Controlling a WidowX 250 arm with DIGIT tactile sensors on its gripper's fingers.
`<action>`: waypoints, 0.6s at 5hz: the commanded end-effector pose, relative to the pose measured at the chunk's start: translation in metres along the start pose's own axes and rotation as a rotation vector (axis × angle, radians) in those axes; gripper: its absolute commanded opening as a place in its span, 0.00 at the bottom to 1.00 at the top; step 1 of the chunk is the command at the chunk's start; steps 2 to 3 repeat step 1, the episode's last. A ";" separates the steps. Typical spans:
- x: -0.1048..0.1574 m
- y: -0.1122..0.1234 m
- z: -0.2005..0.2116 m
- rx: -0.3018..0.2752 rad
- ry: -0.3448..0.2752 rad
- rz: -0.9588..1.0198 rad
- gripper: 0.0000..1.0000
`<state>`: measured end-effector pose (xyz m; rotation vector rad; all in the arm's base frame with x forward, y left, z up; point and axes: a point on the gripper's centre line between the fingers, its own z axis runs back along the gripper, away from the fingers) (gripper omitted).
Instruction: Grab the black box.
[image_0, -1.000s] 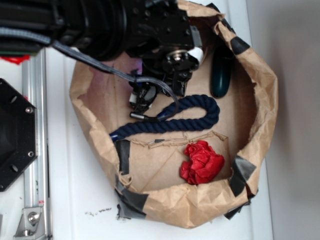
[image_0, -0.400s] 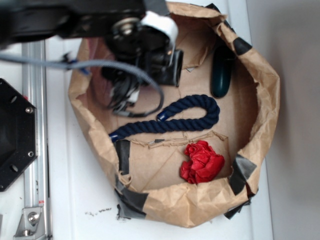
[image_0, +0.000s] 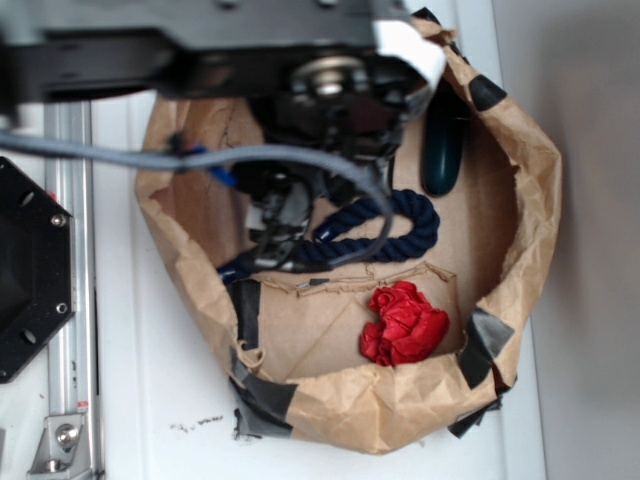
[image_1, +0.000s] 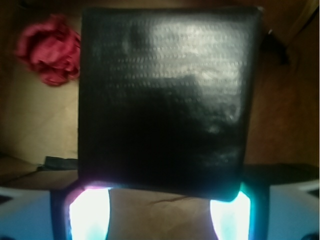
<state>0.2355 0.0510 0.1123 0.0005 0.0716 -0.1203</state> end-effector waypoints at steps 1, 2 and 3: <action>0.008 -0.002 0.002 0.024 -0.010 -0.023 0.00; 0.008 -0.002 0.002 0.024 -0.010 -0.023 0.00; 0.008 -0.002 0.002 0.024 -0.010 -0.023 0.00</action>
